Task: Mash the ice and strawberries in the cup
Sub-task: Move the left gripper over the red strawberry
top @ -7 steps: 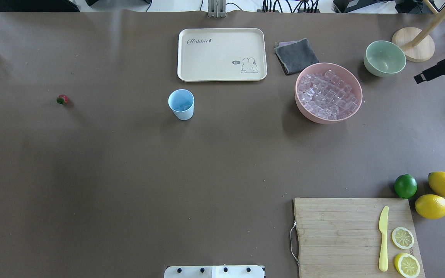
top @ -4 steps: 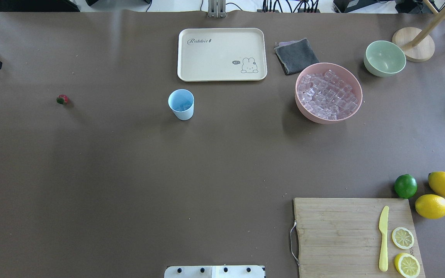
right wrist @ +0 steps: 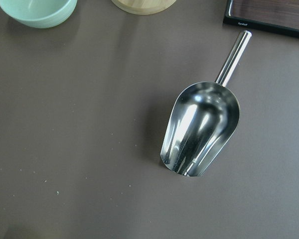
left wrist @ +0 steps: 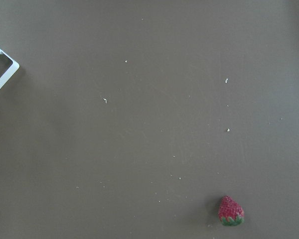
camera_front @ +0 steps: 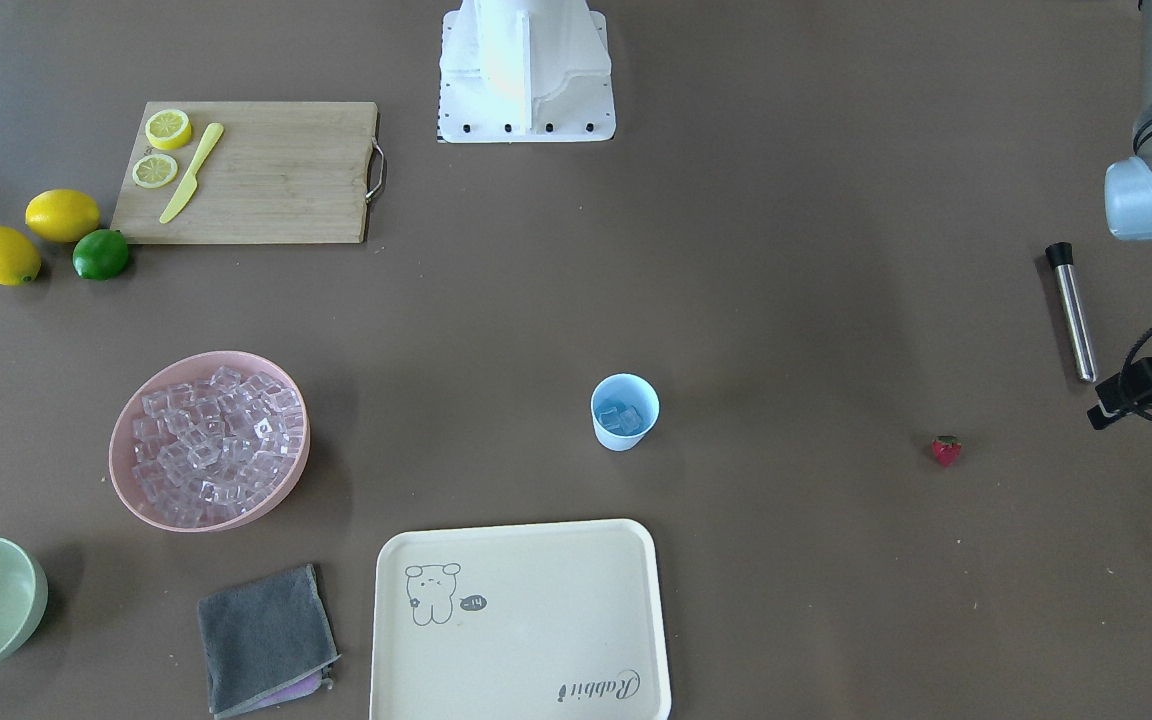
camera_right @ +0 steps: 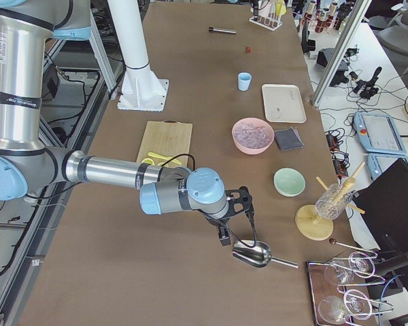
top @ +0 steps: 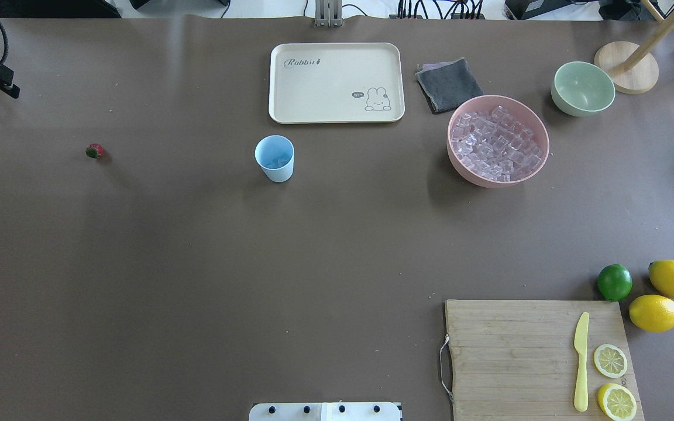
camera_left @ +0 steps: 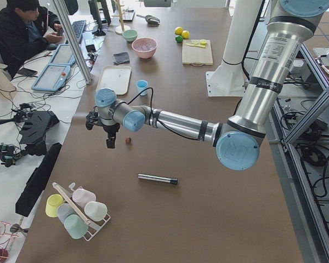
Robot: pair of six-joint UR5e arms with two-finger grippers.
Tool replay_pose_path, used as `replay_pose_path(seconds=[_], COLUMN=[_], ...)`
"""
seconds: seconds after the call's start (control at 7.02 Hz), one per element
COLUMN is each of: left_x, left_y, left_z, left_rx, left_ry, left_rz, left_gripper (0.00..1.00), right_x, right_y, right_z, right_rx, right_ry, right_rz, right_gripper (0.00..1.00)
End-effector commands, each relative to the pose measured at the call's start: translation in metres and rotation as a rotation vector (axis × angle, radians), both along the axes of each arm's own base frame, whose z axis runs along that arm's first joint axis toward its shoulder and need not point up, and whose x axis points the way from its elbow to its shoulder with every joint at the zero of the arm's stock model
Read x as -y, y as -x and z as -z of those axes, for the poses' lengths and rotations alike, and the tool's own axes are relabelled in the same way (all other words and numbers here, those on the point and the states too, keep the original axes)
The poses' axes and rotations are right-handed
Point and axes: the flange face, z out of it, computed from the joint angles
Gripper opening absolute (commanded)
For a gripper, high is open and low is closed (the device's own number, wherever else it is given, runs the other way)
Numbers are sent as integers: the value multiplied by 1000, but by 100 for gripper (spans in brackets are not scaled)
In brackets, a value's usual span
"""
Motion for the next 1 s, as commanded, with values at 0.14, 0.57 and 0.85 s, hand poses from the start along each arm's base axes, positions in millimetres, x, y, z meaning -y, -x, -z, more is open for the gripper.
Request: replay_pose_path(seconds=[0.14, 0.57, 0.85], left_x=[-5, -10, -28], left_y=[-12, -38, -100], left_z=[-12, -10, -19], left_rx=[11, 16, 29], left_ry=[22, 9, 18], left_rz=[-18, -62, -162], left_gripper=[99, 99, 99], right_x=[-4, 3, 9], right_y=[-1, 10, 21], right_z=[-18, -14, -4], right_rx=[-46, -70, -97], right_ry=[175, 246, 226], right_rz=[-73, -45, -20], right_gripper=[99, 100, 100])
